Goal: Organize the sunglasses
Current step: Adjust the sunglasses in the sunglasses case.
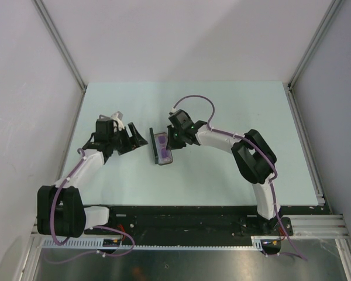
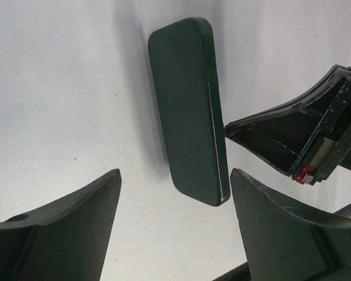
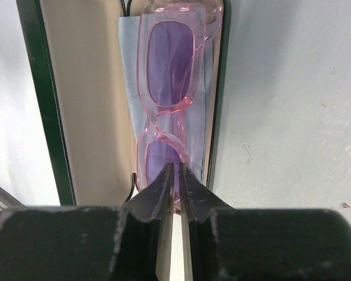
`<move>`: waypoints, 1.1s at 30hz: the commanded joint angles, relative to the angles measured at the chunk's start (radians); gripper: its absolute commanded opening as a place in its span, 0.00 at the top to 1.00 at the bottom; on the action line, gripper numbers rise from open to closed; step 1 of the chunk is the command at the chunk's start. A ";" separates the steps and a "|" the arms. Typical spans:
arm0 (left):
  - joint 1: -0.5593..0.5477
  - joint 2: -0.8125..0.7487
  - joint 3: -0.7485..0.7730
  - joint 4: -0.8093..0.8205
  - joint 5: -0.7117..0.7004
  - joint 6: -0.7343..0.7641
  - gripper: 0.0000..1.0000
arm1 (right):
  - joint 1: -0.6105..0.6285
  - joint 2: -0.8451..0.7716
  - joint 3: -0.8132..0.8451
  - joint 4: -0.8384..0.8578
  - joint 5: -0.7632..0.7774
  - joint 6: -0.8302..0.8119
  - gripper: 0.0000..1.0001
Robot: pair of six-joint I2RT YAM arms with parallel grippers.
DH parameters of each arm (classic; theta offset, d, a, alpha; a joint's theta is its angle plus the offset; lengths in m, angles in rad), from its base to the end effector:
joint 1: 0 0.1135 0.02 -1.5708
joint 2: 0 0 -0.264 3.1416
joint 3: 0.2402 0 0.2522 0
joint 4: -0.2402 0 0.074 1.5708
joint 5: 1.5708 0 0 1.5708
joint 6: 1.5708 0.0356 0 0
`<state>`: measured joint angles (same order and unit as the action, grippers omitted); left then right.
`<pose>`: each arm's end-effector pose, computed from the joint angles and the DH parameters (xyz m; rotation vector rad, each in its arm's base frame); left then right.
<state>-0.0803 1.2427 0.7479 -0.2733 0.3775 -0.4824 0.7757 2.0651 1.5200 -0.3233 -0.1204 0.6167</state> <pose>0.2541 -0.0336 0.2255 -0.2857 2.3663 -0.7159 0.3229 0.3227 0.1867 -0.2619 2.5696 0.7262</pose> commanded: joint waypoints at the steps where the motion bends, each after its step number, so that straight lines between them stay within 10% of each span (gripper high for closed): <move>1: 0.001 0.000 0.004 0.008 0.009 -0.021 0.19 | -0.004 0.004 0.043 -0.013 0.013 -0.018 0.90; 24: 0.001 -0.002 0.001 0.009 0.012 -0.019 0.19 | 0.000 0.053 0.091 -0.031 0.002 -0.015 0.92; 33: 0.001 0.004 0.002 0.008 -0.003 -0.022 0.19 | -0.046 -0.054 0.083 0.000 0.062 -0.014 0.68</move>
<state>-0.0803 1.2442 0.7479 -0.2737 0.3771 -0.4900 0.7620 2.0979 1.5715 -0.3424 -0.1158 0.6067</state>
